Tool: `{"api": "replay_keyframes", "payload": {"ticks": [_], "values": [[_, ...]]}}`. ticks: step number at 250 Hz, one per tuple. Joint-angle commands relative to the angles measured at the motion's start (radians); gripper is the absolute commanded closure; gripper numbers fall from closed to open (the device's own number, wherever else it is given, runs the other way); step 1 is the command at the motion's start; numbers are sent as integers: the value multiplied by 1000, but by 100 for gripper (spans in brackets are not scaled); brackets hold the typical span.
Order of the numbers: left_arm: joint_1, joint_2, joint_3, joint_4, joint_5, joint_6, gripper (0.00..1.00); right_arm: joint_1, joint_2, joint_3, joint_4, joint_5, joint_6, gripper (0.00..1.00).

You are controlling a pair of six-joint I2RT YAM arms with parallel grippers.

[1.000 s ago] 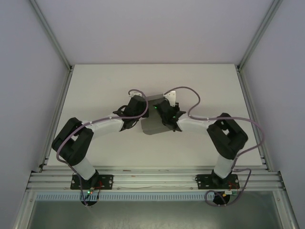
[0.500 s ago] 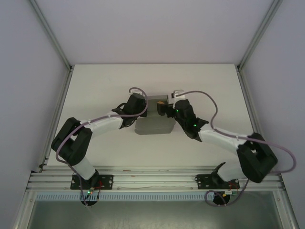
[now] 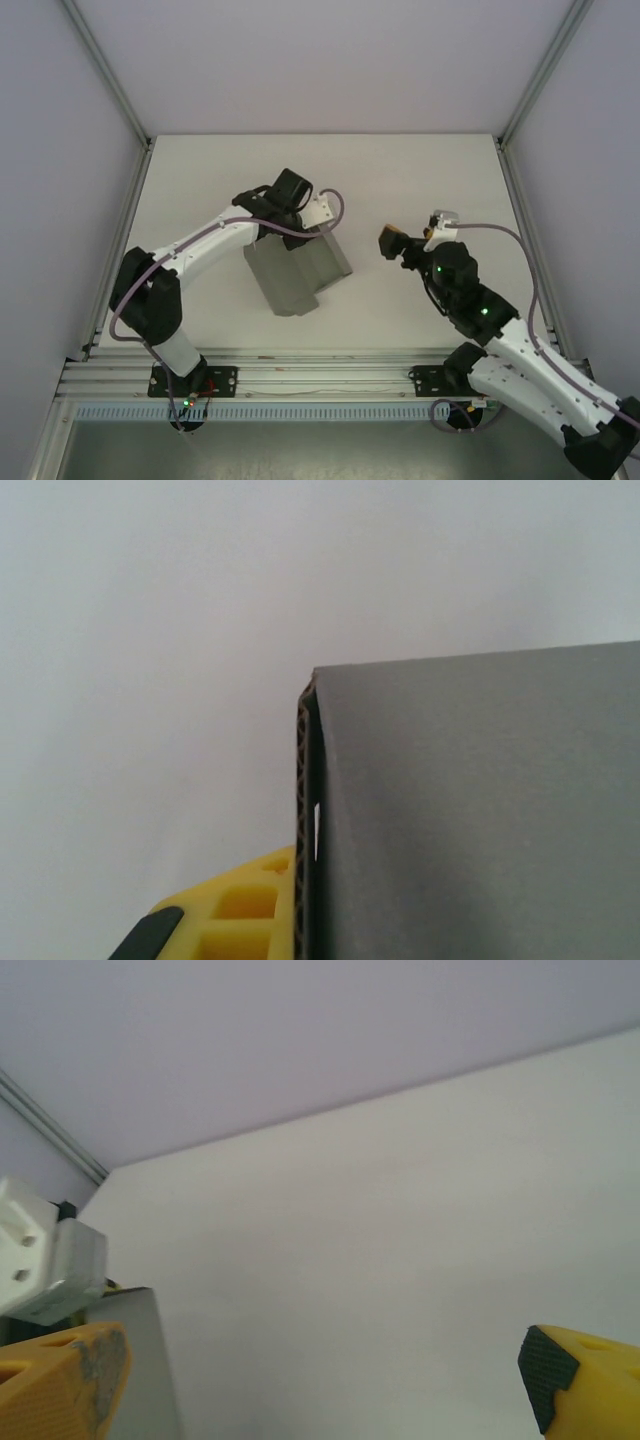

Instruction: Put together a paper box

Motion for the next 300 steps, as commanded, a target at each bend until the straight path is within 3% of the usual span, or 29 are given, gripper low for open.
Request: {"api": "replay_keyframes", "payload": {"ticks": [1,54,110,201,246,300], "values": [[-46,96,150,-253,-32,209,100,-12,-28,-13,-223,49,74,0],[-132,299,252,-288,-253,227,100,-24,-13,-12,-264,99,89,0],[-155,452,327,-194,-299,176,100,-43,24,13,-252,108,71,0],[-205,588,199,158,-440,208,100,-66,104,44,-197,108,45,0],[-213,639,188,203,-492,200,100,-97,97,27,-180,112,48,0],[-209,592,219,155,-478,191,71,-138,55,-3,-192,51,55,0]]}}
